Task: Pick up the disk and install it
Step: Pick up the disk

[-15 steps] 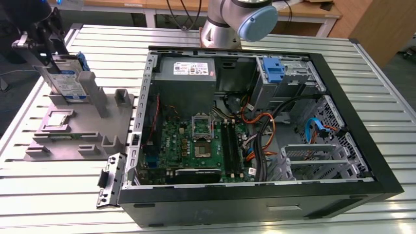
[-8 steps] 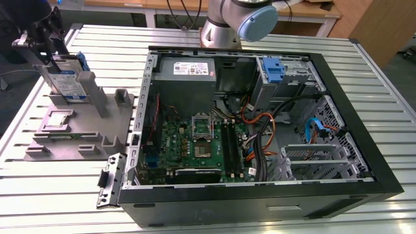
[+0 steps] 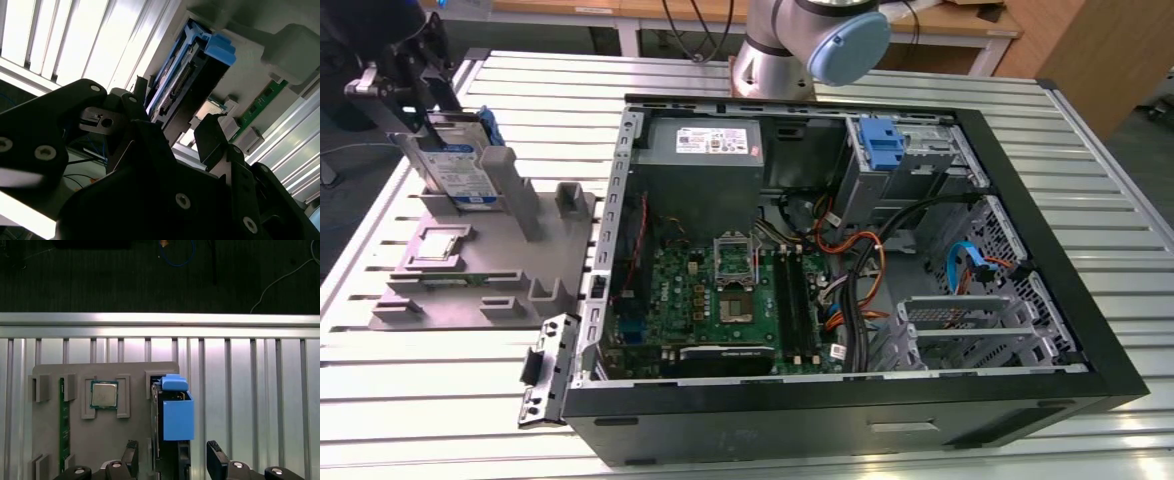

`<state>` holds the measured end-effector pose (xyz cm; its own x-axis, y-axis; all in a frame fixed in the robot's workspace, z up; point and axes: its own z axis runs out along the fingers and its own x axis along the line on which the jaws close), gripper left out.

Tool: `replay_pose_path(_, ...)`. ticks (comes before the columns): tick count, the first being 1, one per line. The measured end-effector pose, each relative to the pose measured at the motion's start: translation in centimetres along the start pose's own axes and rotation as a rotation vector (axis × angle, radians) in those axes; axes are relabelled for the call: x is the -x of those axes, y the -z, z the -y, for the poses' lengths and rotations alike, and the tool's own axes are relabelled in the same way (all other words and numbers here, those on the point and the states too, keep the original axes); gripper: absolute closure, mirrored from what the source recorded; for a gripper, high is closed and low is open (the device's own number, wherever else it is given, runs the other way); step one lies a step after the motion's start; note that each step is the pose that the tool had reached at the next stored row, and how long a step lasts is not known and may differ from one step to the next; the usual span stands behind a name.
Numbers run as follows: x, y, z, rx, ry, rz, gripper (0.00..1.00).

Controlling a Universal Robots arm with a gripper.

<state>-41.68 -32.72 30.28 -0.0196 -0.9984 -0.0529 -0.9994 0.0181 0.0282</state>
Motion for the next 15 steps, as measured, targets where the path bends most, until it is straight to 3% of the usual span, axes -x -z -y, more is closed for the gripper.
replay_pose_path(7,0.00,0.03,0.00,0.0001,0.000,0.0000,0.35)
replay_pose_path(8,0.00,0.03,0.00,0.0001,0.000,0.0000,0.37)
replay_pose_path(10,0.00,0.04,0.00,0.0001,0.000,0.0000,0.49)
replay_pose_path(15,0.00,0.06,-0.01,0.0002,0.000,-0.0001,0.55)
